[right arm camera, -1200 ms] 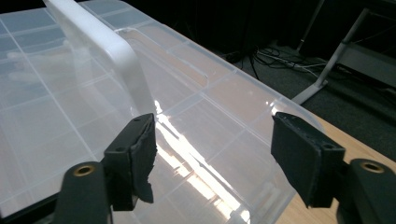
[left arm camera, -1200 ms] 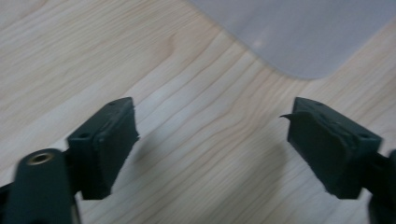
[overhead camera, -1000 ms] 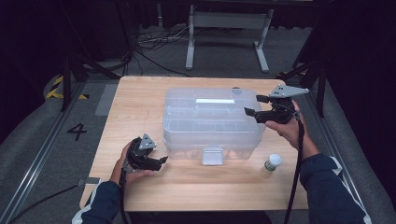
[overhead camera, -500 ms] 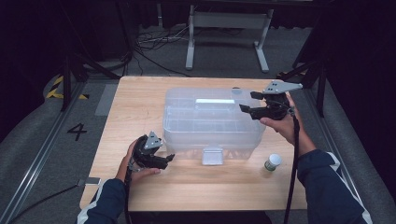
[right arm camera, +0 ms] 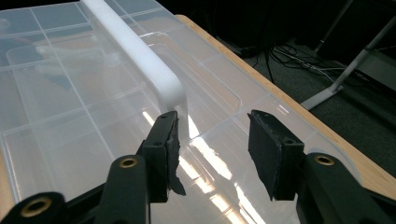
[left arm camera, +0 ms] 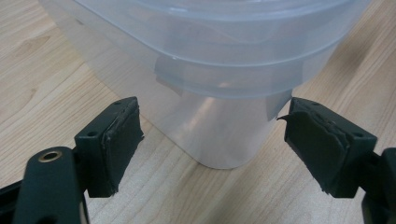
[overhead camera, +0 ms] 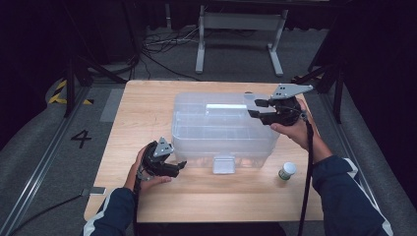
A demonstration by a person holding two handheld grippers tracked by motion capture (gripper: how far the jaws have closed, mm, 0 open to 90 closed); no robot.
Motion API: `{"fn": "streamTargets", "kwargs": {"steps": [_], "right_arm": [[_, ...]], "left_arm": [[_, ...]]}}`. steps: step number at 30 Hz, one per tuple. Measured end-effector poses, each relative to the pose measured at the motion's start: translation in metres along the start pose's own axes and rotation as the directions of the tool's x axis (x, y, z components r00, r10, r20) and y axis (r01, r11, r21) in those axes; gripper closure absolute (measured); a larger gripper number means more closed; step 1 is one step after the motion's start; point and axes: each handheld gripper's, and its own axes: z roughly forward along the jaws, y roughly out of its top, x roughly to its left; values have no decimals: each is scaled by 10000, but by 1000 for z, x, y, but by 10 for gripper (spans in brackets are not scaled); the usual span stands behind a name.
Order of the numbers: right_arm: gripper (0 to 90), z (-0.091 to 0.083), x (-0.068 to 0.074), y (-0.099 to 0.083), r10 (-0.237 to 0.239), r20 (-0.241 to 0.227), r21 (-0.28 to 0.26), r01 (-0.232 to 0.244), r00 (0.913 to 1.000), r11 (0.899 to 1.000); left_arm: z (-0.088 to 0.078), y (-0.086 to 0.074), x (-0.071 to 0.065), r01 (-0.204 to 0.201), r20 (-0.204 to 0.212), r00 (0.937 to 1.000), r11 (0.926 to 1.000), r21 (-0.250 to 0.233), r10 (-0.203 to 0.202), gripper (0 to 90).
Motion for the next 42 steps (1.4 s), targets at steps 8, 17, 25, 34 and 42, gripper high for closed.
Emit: {"fn": "streamTargets", "kwargs": {"steps": [8, 17, 25, 34, 42], "right_arm": [[597, 2, 13, 6, -629, -361, 211, 637, 9974, 9977], [721, 11, 18, 17, -835, -327, 295, 845, 9960, 9960], [737, 18, 18, 22, -978, -42, 517, 978, 9952, 9939], [738, 27, 21, 28, -942, 174, 617, 929, 9954, 9938], [740, 33, 20, 32, -934, 209, 646, 919, 9954, 9937]], "left_arm": [[-1, 1, 0, -83, -10, 10000, 9999, -72, 83, 193], [-2, 1, 1, -161, -3, 9999, 9998, -105, 161, 202], [-4, 2, 4, 27, -116, 9999, 9995, -301, -31, 232], [-3, 5, 11, 203, -391, 9990, 9992, -340, -217, 231], [-3, 6, 18, 235, -476, 9986, 9993, -302, -250, 229]]}}
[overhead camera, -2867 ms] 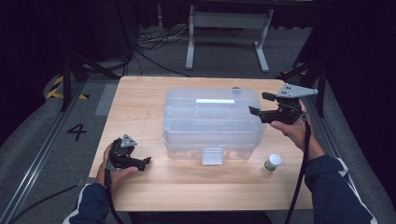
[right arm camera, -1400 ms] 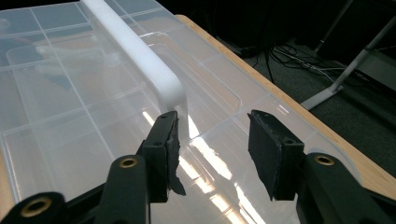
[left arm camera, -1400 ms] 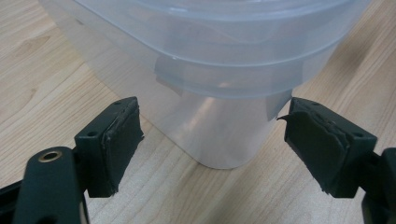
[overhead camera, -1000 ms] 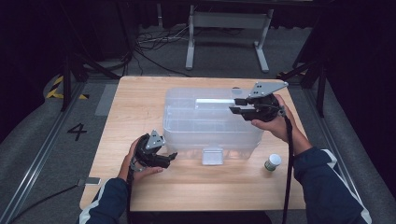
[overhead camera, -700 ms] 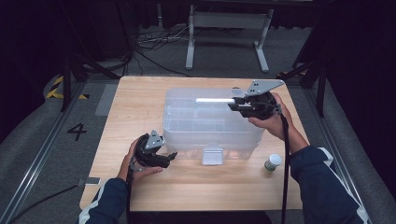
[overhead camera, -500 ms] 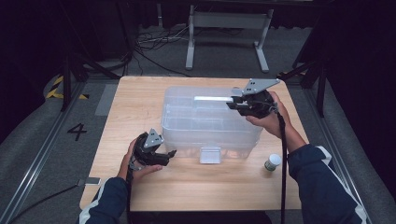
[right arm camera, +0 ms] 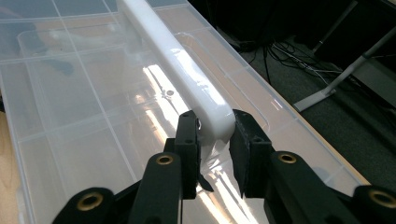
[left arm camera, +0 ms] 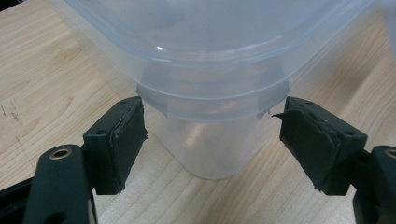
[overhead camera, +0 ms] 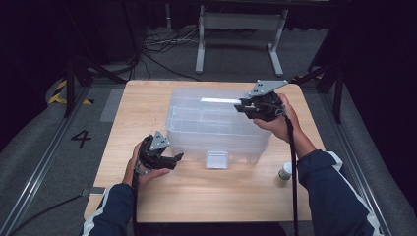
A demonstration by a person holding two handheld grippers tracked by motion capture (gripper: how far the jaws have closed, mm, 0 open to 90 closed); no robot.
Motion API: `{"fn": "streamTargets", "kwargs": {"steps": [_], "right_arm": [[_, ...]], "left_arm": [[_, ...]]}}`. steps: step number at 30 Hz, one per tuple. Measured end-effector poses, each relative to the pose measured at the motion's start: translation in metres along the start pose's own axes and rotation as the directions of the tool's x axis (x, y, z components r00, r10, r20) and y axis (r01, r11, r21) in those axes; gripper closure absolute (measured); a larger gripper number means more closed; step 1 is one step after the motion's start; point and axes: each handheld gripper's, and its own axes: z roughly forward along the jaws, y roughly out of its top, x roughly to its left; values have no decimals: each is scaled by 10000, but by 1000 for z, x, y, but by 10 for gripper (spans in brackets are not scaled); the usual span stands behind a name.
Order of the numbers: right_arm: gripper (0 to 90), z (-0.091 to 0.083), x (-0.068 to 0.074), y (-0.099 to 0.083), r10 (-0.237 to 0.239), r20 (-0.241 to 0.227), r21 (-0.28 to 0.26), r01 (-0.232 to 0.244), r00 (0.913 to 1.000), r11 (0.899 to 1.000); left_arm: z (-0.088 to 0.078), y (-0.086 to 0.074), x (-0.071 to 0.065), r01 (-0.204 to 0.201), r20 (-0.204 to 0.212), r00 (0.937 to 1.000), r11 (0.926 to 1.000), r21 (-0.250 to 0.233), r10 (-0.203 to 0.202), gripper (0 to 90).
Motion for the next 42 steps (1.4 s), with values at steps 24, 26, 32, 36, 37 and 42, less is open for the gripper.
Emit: {"fn": "streamTargets", "kwargs": {"steps": [24, 26, 32, 36, 37, 42], "right_arm": [[744, 2, -1, 1, -114, -97, -38, 114, 9999, 9999], [745, 2, -2, 1, -143, -99, -48, 143, 9998, 9999], [747, 1, 0, 1, -308, -72, 8, 308, 9995, 9995], [748, 1, -1, 1, -316, -101, 2, 316, 9994, 9995], [748, 1, -1, 1, -299, -104, 3, 299, 9995, 9996], [748, 1, -1, 1, -314, -148, 6, 314, 9994, 9995]], "left_arm": [[2, 3, 4, 103, 48, 9999, 9999, -20, -103, 191], [2, 3, 4, 161, 71, 9998, 9999, -36, -161, 192], [0, 3, 4, 143, 85, 9999, 9998, -124, -142, 202], [-2, 3, 6, 148, 158, 9998, 9998, -167, -145, 215], [-2, 3, 6, 150, 123, 9998, 9997, -190, -147, 217], [-2, 3, 6, 168, 169, 9997, 9996, -207, -165, 219]]}}
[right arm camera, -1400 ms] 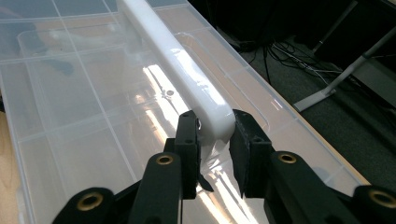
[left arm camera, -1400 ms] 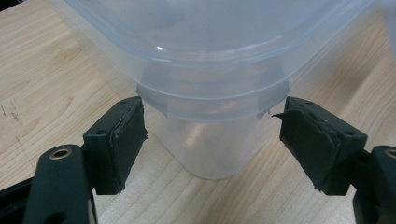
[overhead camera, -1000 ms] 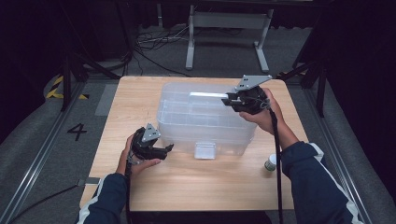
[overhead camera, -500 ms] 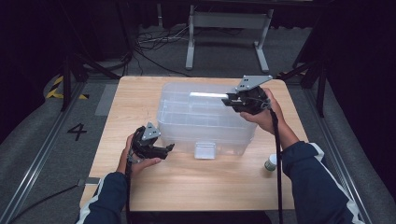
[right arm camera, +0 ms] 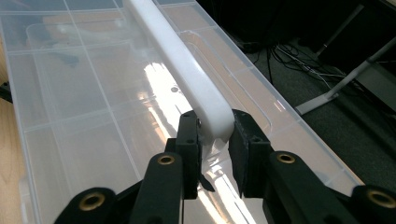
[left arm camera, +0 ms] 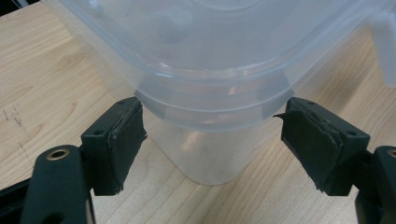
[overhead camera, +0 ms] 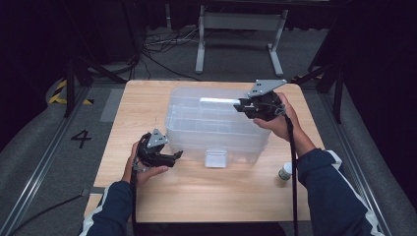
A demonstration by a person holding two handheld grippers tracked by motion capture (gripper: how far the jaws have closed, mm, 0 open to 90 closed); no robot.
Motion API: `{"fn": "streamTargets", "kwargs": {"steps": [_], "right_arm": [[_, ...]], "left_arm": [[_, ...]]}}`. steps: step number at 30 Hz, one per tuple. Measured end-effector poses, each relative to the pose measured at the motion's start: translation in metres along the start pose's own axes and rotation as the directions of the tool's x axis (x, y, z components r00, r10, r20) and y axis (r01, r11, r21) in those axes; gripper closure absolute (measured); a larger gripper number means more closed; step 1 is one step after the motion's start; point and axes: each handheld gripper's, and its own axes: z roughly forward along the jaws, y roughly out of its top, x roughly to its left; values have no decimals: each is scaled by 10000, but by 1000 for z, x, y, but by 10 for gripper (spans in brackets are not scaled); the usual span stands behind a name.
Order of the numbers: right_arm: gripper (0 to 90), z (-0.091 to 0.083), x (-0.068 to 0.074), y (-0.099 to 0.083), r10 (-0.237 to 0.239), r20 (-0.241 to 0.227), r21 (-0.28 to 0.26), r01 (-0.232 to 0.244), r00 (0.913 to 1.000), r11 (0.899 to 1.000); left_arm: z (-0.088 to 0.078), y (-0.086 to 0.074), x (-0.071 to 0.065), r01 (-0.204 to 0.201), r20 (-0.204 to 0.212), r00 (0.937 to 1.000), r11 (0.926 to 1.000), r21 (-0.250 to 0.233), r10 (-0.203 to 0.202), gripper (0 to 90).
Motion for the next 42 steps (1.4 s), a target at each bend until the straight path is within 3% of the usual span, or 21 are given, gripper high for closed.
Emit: {"fn": "streamTargets", "kwargs": {"steps": [20, 27, 42], "right_arm": [[750, 0, -1, -1, -39, -106, -78, 38, 9999, 10000], [751, 0, -3, -1, -83, -195, -79, 81, 9998, 9999], [752, 1, -9, 3, -91, -349, 30, 92, 9993, 10000]], "left_arm": [[-1, 0, 2, -43, 181, 9998, 10000, -62, 44, 220], [-6, 1, 5, -89, 236, 9997, 9995, -306, 96, 247], [-11, 0, 8, -37, 314, 9995, 9994, -337, 48, 315]]}}
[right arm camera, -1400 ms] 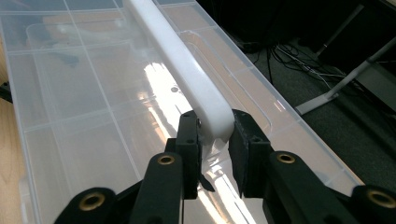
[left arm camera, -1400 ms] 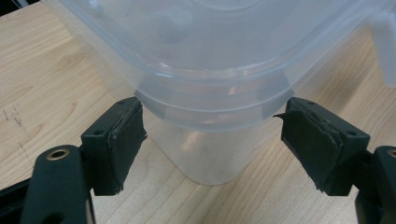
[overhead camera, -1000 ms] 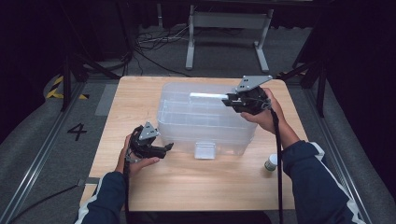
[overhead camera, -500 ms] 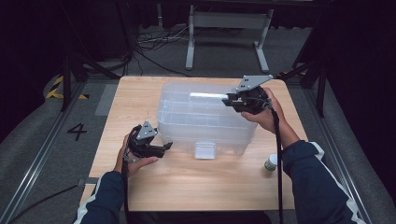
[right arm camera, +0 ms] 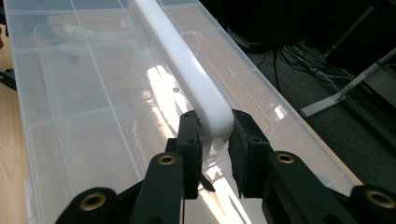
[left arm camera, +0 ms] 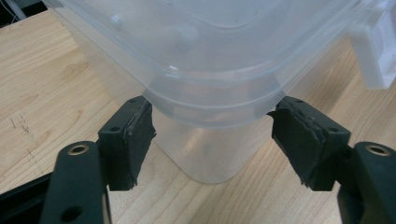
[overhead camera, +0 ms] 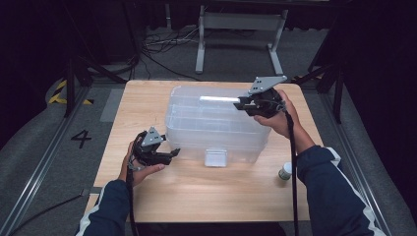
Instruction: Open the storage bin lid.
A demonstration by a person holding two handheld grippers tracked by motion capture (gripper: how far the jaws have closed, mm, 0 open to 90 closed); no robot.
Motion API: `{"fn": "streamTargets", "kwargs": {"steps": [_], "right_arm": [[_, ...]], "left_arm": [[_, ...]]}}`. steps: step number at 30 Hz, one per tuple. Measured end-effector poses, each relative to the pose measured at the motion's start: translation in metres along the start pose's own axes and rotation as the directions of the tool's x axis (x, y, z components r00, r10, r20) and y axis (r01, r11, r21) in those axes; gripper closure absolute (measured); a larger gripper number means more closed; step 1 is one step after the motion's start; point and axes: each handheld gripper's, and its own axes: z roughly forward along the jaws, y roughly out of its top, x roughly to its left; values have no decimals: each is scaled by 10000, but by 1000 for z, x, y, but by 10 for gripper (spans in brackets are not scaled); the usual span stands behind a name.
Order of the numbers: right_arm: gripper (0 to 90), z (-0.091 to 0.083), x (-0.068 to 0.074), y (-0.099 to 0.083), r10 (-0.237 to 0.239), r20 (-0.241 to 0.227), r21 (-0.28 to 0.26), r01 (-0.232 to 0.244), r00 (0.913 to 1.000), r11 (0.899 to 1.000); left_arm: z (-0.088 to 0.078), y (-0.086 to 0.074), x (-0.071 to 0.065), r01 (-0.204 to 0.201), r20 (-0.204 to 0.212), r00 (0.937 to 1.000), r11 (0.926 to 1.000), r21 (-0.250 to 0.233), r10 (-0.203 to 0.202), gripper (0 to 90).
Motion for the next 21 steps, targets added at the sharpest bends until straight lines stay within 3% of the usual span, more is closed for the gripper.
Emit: {"fn": "streamTargets", "kwargs": {"steps": [3, 7, 14, 21], "right_arm": [[752, 0, -2, 1, 76, -21, -42, -76, 10000, 10000], [752, -1, -3, 3, 98, -36, 56, -98, 9999, 9999], [751, -1, -8, 8, 235, -100, 206, -233, 9997, 9995], [750, -1, -11, 12, 427, -154, 293, -423, 9990, 9987]], "left_arm": [[-4, 0, 0, 2, -87, 10000, 10000, 27, -2, 331], [-12, 0, -1, -339, -248, 9991, 9994, 50, 340, 363], [-28, 1, 0, -245, -169, 9996, 9988, -434, 237, 434], [-39, 1, 1, -141, -135, 9998, 9970, -766, 131, 632]]}}
